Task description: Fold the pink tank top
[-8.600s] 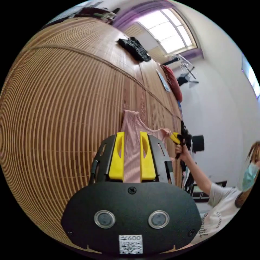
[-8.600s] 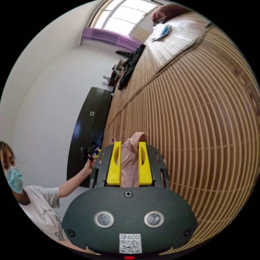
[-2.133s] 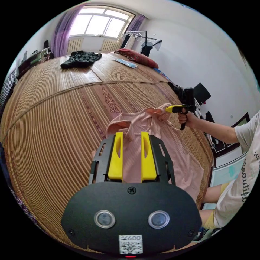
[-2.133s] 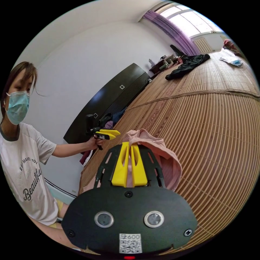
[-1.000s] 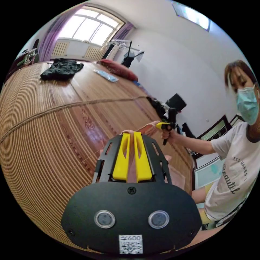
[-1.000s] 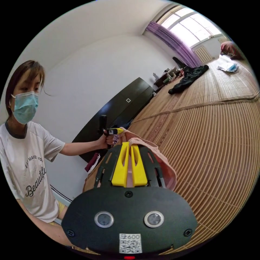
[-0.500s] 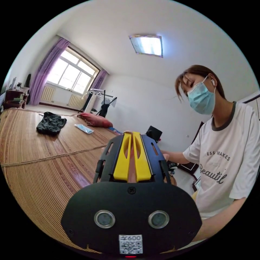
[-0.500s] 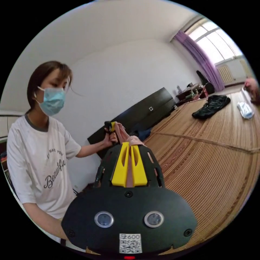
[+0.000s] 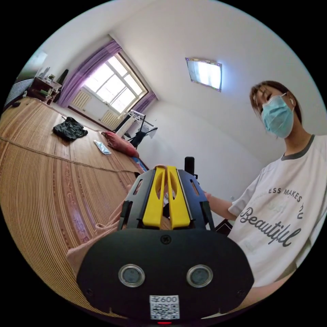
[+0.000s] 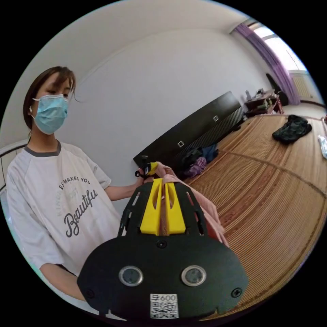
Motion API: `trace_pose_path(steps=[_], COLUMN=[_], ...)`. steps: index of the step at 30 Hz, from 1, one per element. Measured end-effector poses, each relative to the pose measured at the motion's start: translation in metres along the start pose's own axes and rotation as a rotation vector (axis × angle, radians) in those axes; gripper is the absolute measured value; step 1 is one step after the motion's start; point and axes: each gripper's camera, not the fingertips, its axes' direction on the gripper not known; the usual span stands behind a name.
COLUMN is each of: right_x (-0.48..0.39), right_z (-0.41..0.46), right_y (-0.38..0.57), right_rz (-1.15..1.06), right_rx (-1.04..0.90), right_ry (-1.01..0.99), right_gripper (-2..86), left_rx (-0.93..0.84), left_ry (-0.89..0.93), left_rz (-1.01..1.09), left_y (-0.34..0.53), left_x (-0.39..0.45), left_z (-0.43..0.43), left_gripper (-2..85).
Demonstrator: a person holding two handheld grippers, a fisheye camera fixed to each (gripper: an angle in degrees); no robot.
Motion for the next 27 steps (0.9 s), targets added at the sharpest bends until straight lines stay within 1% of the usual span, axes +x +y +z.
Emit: trace_pose_path(steps=[5,9,12,15,18,20,22,24,27], right_x=[0.006,0.014,0.024,0.025,0.026,0.026,0.030,0.034,0.045], right_z=[0.064,0.095,0.117,0.122,0.112,0.108,0.104,0.101,0.094], right_y=[0.058,0.086,0.100,0.115,0.129,0.137,0.147,0.155,0.165], right_rz=[0.036,0.039,0.045,0.025,-0.016,-0.052,-0.093,-0.123,-0.150], right_rx=[0.024,0.039,-0.003,0.032,0.078,0.064,0.042,0.024,0.012], right_ry=[-0.077,-0.055,-0.085,-0.073,-0.061,-0.076,-0.105,-0.139,-0.189], right_gripper=[2.4,4.6,3.2,0.2,-0.6,-0.7,-0.8,-0.8,-0.8], left_rx=[-0.011,-0.051,-0.084,-0.147,-0.191,-0.208,-0.196,-0.180,-0.171], left_ry=[0.033,0.014,-0.010,-0.042,-0.070,-0.044,0.043,0.112,0.169], left_rz=[-0.051,-0.050,-0.025,-0.003,0.020,0.002,-0.064,-0.088,-0.147], left_y=[0.031,0.044,0.047,0.049,0.052,0.054,0.060,0.066,0.076], left_x=[-0.022,-0.042,-0.055,-0.066,-0.075,-0.087,-0.112,-0.131,-0.167], left_z=[-0.014,-0.026,-0.033,-0.037,-0.045,-0.049,-0.054,-0.058,-0.063], left_gripper=[1.7,2.2,2.8,3.8,5.9,7.9,10.5,11.6,12.5])
